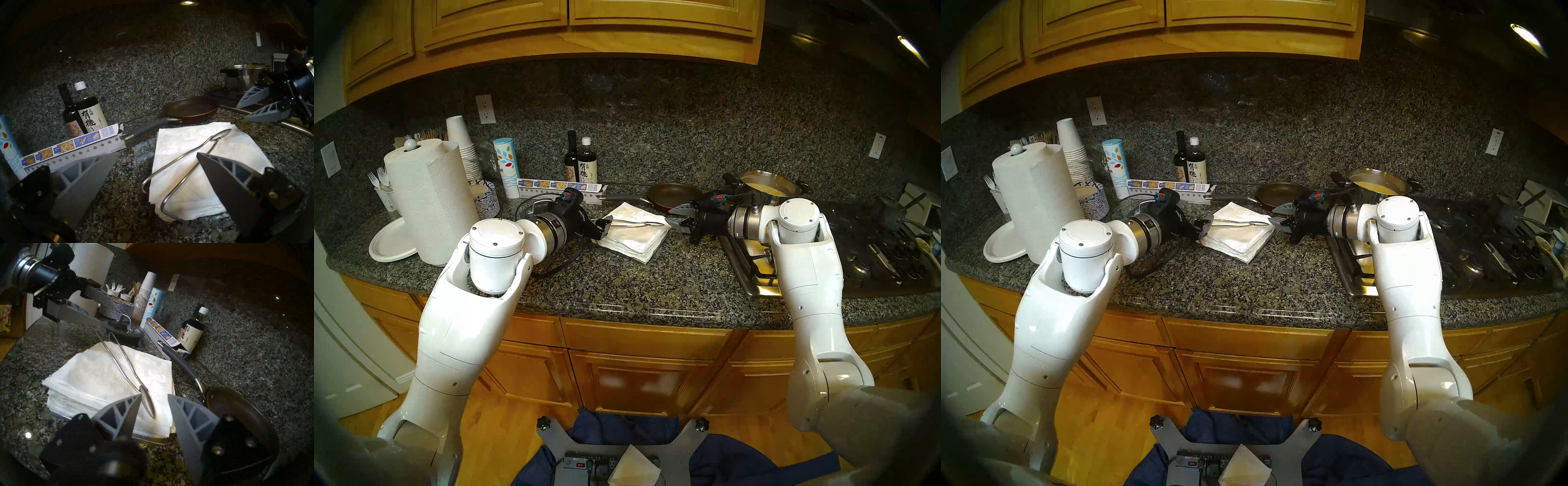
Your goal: Take napkin out of napkin holder
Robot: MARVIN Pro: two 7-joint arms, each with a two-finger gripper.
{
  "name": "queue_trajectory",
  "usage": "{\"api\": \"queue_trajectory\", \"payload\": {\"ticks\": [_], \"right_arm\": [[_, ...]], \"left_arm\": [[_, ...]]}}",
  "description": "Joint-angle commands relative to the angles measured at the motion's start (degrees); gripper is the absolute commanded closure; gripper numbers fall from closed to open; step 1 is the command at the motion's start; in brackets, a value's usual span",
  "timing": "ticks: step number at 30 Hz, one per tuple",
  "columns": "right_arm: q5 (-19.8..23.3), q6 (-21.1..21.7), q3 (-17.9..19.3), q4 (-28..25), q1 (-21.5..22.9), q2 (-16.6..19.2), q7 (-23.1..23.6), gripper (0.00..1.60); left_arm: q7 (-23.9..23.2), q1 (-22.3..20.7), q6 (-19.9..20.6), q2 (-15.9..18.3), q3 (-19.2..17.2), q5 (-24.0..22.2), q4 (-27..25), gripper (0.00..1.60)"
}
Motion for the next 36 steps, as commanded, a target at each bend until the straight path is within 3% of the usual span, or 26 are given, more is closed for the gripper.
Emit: {"api": "queue_trajectory", "payload": {"ticks": [1, 21, 36], "right_arm": [[-0.1, -0.4, -0.7, 1.3, 5.3, 0.3, 0.4, 0.85], [-1.4, -1.7, -3.8, 8.9, 8.9, -0.3, -0.4, 0.86], [-1.8, -1.5, -4.9, 11.6, 9.9, -0.6, 0.3, 0.84]], "left_arm": [[-0.2, -2.0, -1.9, 0.3, -0.7, 0.1, -1.4, 0.0], [1.1, -1.1, -3.4, 0.3, -1.0, 0.3, -2.5, 0.0], [1.6, -0.7, -3.7, 0.6, -1.0, 0.3, -2.6, 0.0]]}}
